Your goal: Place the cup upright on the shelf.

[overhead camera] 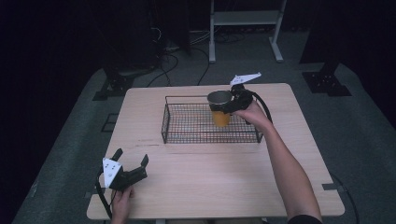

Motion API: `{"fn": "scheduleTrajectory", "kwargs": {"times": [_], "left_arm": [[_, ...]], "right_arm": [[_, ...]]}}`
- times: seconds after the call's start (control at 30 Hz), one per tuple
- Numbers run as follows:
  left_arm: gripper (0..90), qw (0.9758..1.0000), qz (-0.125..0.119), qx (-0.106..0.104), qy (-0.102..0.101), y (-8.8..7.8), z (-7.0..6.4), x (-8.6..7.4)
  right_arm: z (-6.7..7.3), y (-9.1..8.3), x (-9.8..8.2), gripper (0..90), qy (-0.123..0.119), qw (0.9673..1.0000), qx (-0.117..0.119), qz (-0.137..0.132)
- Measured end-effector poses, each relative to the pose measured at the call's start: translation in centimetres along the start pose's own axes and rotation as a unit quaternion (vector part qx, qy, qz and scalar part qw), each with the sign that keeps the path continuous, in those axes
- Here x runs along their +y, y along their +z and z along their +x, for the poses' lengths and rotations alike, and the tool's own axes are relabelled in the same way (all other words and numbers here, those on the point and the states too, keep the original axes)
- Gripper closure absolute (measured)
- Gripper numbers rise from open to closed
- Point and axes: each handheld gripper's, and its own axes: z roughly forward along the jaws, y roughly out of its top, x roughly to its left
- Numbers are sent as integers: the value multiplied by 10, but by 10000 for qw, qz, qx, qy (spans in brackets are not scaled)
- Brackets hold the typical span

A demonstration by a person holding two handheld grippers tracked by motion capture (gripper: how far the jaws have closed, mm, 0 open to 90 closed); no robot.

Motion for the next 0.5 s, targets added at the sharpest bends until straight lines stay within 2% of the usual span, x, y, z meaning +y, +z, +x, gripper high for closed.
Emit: {"fn": "scheduleTrajectory", "kwargs": {"times": [0.5], "left_arm": [[0,10000,4,-8,-2,0,0,0]], "right_arm": [[-9,21,-12,83,85,9999,24,76]]}}
